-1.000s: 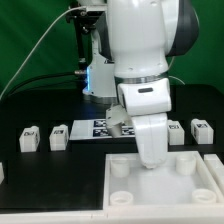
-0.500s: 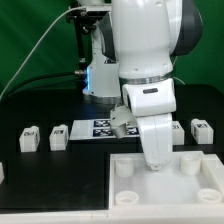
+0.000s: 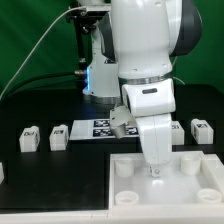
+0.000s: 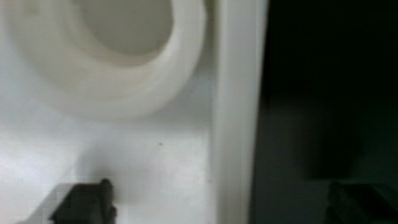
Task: Assemble one leg
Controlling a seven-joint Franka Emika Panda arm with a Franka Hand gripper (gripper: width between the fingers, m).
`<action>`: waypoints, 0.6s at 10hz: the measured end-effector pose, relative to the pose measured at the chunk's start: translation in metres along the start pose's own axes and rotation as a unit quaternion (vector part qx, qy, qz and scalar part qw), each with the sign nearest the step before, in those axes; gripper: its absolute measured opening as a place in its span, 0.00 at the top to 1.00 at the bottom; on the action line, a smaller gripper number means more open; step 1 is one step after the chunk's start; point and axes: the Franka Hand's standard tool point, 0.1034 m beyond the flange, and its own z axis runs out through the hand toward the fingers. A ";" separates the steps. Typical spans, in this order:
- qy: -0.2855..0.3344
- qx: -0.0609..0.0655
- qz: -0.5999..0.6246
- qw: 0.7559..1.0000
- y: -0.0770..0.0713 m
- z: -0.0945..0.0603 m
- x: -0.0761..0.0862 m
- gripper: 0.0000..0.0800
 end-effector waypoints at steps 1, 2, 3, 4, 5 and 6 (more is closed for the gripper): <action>0.000 0.000 0.000 1.000 0.000 0.000 0.000 0.21; 0.000 0.000 0.000 1.000 0.000 0.000 0.000 0.19; 0.000 0.000 0.000 1.000 0.000 0.000 0.000 0.19; 0.000 0.000 0.000 1.000 0.000 0.000 0.000 0.19; 0.000 0.000 0.000 1.000 0.000 0.000 -0.001 0.19; -0.001 -0.002 0.008 1.000 0.000 -0.003 0.000 0.19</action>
Offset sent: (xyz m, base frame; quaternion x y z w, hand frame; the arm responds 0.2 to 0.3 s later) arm 0.0000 0.0000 0.0000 0.0000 0.0000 0.0000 1.0000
